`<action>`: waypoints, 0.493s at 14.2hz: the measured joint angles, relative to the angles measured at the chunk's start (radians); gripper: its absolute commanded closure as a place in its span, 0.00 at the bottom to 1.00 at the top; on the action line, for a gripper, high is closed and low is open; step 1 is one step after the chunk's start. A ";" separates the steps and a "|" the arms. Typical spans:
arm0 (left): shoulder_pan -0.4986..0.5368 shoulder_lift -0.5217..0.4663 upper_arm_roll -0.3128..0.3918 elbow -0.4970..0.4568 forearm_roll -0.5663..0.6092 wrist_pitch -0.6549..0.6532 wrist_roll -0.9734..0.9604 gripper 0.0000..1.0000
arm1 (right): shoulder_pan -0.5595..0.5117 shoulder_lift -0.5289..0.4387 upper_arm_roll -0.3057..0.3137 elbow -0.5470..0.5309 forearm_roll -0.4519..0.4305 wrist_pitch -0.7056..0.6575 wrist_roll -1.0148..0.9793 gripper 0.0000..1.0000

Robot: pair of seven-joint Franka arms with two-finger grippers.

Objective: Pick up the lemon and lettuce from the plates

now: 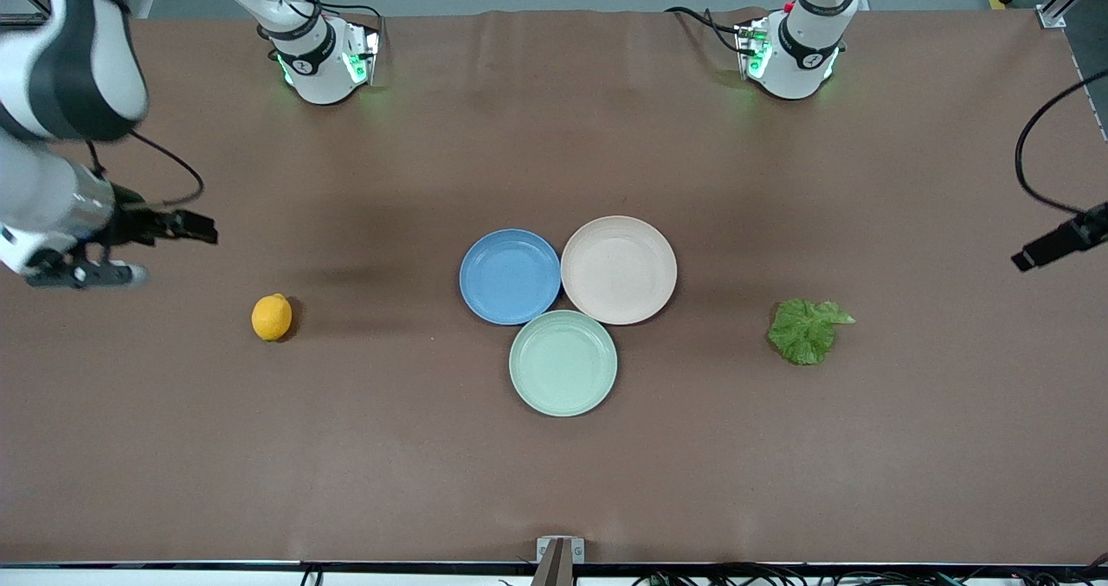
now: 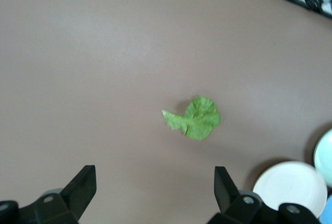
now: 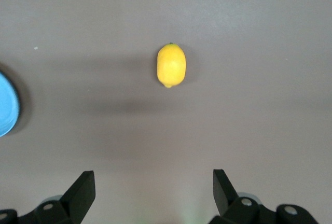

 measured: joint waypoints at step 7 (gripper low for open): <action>-0.149 -0.122 0.106 -0.129 -0.002 -0.038 0.103 0.00 | 0.000 -0.030 0.002 0.187 0.000 -0.112 0.000 0.00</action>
